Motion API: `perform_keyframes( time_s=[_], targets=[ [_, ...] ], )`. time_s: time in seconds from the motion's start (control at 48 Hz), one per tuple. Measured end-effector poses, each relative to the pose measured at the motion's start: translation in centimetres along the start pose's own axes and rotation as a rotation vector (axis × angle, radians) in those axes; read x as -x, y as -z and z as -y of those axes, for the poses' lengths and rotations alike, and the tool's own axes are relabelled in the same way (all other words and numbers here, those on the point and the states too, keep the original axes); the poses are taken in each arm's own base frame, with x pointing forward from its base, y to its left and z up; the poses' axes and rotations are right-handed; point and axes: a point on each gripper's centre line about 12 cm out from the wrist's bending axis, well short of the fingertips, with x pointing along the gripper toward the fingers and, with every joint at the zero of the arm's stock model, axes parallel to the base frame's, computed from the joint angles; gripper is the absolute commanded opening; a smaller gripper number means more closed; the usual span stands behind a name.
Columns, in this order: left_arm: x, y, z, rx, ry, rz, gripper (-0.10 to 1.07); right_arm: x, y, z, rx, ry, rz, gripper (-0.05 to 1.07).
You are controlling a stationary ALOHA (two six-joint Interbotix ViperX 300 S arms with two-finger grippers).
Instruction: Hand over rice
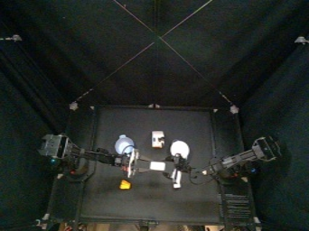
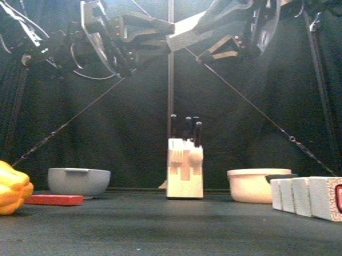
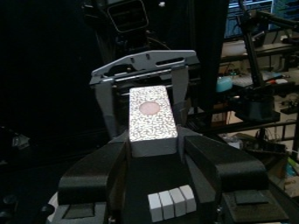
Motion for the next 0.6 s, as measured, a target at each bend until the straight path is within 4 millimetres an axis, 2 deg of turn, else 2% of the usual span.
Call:
perform_keyframes(
  time_s=[0.604],
  targets=[
    [0.5, 1.5, 0.0, 0.006, -0.004, -0.137, 0.48, 0.6, 0.2, 0.9, 0.009, 0.040, 0.014, 1.04]
  ],
)
